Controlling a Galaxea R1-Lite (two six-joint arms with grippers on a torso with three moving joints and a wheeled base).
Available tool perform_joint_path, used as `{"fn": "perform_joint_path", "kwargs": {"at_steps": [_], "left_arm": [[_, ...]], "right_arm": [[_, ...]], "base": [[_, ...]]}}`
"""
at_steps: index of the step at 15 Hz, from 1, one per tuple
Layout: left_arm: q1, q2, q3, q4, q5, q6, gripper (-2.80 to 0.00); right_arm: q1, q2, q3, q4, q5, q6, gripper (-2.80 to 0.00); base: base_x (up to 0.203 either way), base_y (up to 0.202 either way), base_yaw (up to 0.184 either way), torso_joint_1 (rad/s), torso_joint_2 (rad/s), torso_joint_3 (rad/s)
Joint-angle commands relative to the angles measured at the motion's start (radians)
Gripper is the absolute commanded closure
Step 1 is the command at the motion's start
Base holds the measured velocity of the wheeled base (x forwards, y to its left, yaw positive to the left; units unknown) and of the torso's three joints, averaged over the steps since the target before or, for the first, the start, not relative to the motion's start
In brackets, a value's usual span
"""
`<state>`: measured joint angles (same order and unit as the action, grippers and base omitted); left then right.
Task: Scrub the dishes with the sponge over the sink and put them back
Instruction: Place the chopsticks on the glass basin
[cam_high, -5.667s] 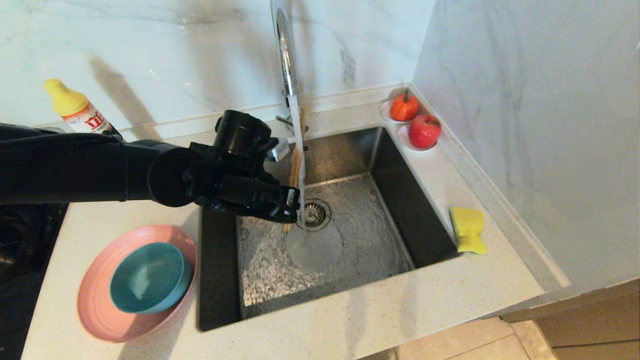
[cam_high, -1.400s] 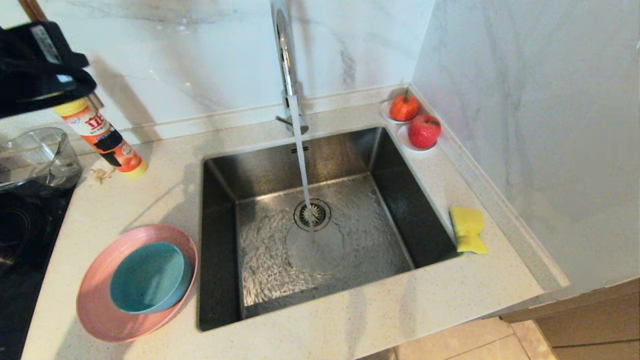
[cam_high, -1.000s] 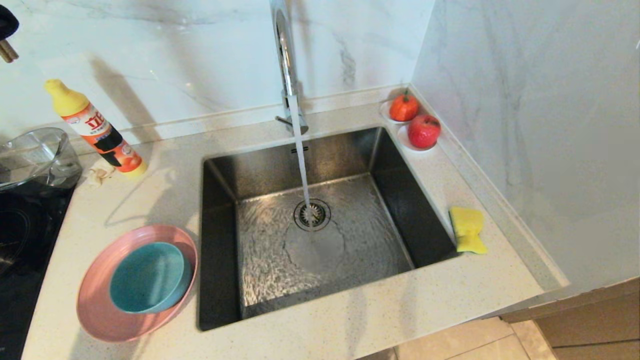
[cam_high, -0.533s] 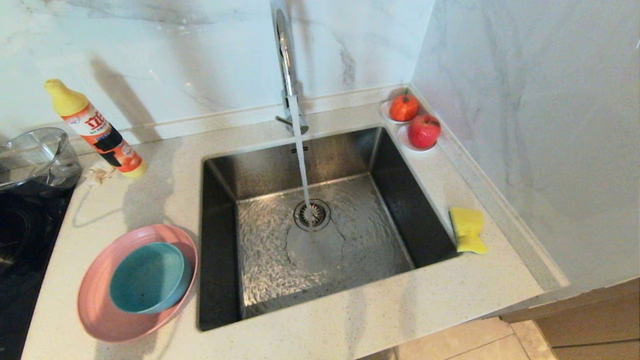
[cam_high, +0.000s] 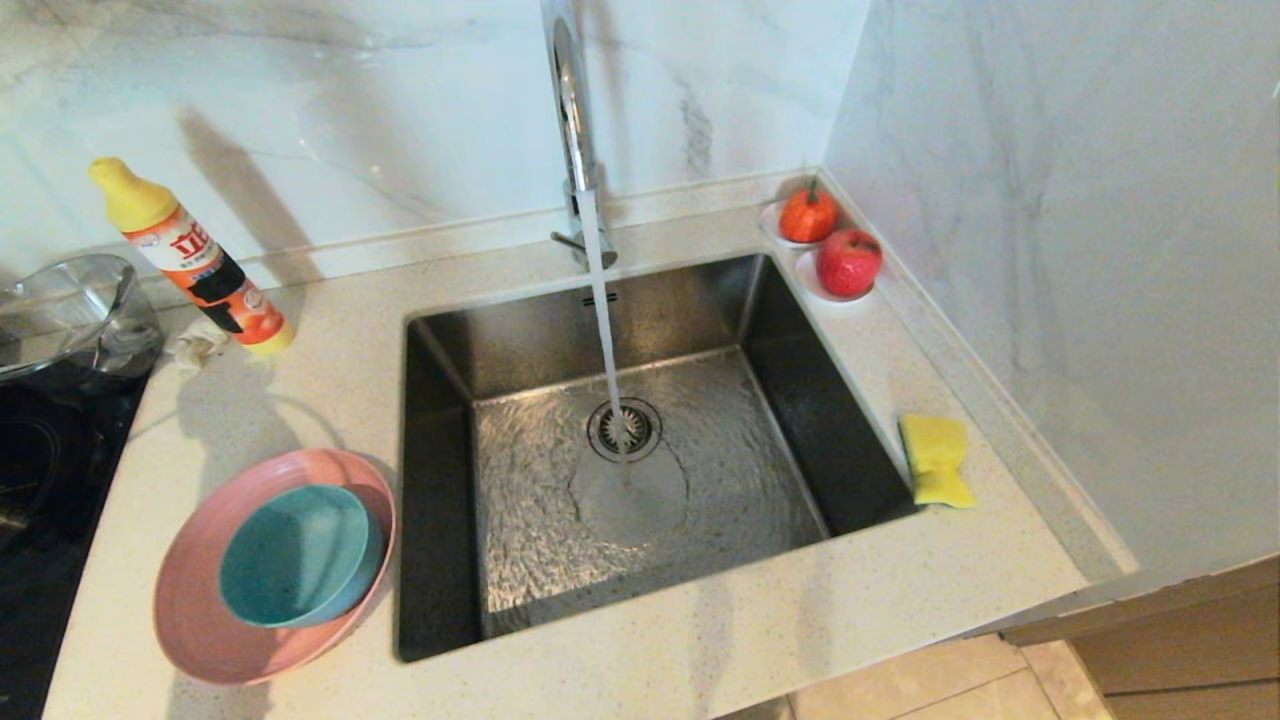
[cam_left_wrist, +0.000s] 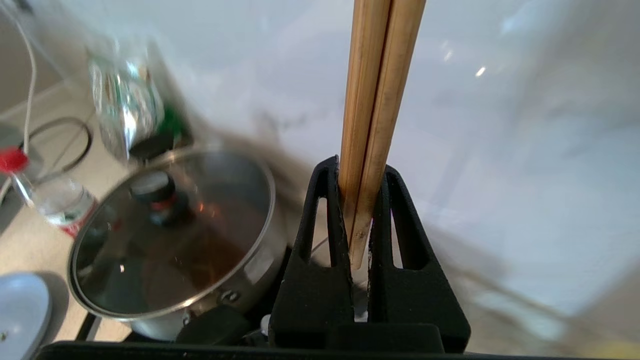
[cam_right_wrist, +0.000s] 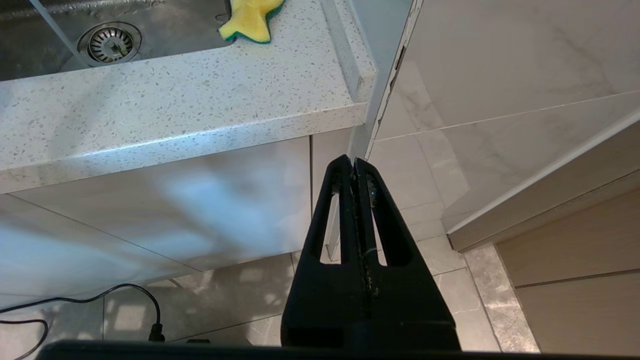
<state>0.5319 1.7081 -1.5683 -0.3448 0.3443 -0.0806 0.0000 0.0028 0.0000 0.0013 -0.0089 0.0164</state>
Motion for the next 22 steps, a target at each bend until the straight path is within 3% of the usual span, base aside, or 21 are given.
{"fn": "perform_joint_path", "kwargs": {"at_steps": [1, 5, 8, 22], "left_arm": [[0.014, 0.112, 0.007, -0.024, 0.003, -0.011, 0.0], [0.006, 0.224, -0.018, -0.107, 0.011, -0.086, 0.0], [-0.012, 0.27, -0.049, -0.096, 0.021, -0.138, 0.0], [-0.061, 0.392, -0.099, -0.075, 0.04, -0.199, 0.0]], "right_arm": [[0.0, 0.0, 0.0, 0.0, 0.0, 0.0, 0.0], [0.0, 0.0, 0.0, 0.0, 0.0, 0.0, 0.0], [0.0, 0.0, 0.0, 0.0, 0.0, 0.0, 0.0], [0.0, 0.0, 0.0, 0.0, 0.0, 0.0, 0.0]], "base": [[0.0, 0.0, 0.0, 0.0, 0.0, 0.0], [0.0, 0.0, 0.0, 0.0, 0.0, 0.0], [0.0, 0.0, 0.0, 0.0, 0.0, 0.0], [0.0, 0.0, 0.0, 0.0, 0.0, 0.0]]}}
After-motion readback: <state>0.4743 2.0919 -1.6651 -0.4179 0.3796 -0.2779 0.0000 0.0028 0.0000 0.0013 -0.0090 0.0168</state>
